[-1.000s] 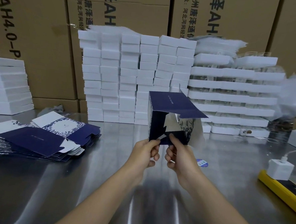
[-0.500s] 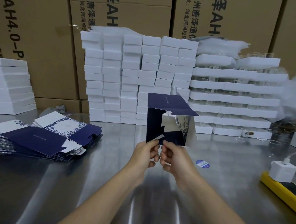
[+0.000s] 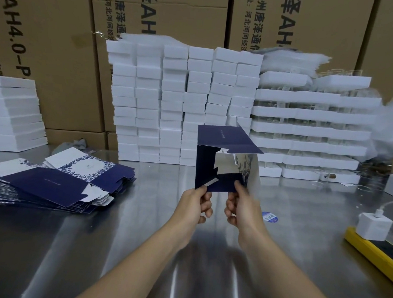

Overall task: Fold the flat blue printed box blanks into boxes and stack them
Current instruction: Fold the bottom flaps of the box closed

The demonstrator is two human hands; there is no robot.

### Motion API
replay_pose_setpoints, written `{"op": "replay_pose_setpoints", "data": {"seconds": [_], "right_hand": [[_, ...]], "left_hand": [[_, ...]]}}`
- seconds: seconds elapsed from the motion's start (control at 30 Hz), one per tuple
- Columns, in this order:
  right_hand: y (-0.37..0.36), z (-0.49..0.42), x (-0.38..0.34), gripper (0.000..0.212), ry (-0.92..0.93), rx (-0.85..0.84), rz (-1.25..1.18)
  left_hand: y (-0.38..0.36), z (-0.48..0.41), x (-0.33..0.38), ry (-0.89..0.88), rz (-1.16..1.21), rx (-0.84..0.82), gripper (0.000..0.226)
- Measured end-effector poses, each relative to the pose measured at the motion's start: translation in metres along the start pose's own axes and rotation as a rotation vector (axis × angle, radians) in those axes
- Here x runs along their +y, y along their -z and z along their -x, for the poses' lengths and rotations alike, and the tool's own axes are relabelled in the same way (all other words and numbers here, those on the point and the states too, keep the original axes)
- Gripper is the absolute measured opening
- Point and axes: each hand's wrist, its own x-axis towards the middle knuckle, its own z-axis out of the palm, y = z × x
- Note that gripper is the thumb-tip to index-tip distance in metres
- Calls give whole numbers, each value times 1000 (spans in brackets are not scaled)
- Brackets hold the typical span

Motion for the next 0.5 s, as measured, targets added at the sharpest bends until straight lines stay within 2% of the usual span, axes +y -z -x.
{"op": "replay_pose_setpoints", "data": {"seconds": [0.17, 0.33, 0.5], "right_hand": [[2, -3, 3, 40, 42, 32, -9], [3, -6, 3, 39, 17, 21, -16], [0, -2, 6, 40, 52, -181, 107]], "left_hand": [[0, 1, 2, 53, 36, 22, 40], [2, -2, 2, 32, 43, 16, 33], [3, -2, 0, 59, 79, -41, 36]]}}
